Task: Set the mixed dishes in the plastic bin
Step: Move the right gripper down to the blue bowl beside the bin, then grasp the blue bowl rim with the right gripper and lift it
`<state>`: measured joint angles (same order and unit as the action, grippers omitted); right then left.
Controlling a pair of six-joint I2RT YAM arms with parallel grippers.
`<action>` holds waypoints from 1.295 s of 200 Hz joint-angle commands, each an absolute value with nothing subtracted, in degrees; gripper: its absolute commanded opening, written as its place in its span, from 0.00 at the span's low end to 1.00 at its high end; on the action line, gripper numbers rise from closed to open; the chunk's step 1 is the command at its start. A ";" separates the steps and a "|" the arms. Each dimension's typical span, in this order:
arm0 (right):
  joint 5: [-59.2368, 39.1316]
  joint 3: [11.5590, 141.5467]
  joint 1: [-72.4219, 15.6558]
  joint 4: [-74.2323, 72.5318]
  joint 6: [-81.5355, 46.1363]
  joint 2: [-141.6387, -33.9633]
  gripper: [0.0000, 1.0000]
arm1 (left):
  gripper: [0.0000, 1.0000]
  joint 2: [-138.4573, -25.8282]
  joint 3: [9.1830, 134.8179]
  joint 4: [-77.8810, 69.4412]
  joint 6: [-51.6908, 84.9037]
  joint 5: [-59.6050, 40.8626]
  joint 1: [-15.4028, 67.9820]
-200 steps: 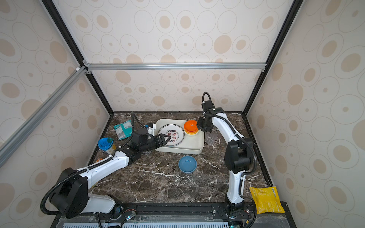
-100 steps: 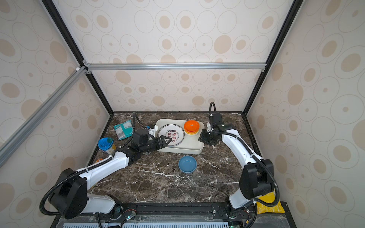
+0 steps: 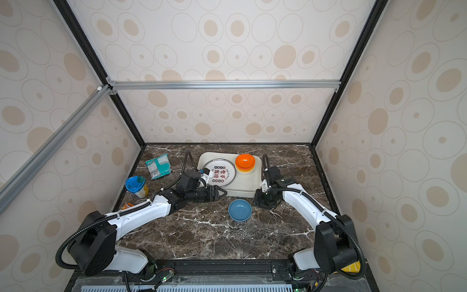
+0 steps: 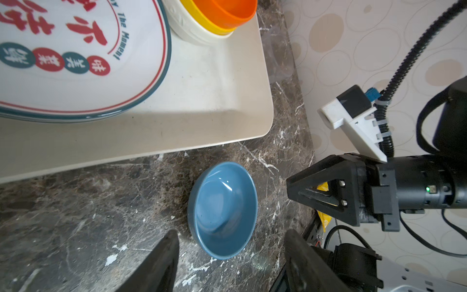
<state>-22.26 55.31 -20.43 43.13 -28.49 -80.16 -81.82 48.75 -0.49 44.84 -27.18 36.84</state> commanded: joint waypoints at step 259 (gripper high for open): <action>-14.12 54.25 -26.67 35.80 -32.17 -92.74 0.17 | 0.65 -83.92 45.27 -2.45 42.63 -21.58 39.57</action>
<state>-15.92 53.12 -25.63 31.88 -32.77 -91.18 -83.90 45.45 -1.67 42.78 -22.61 39.05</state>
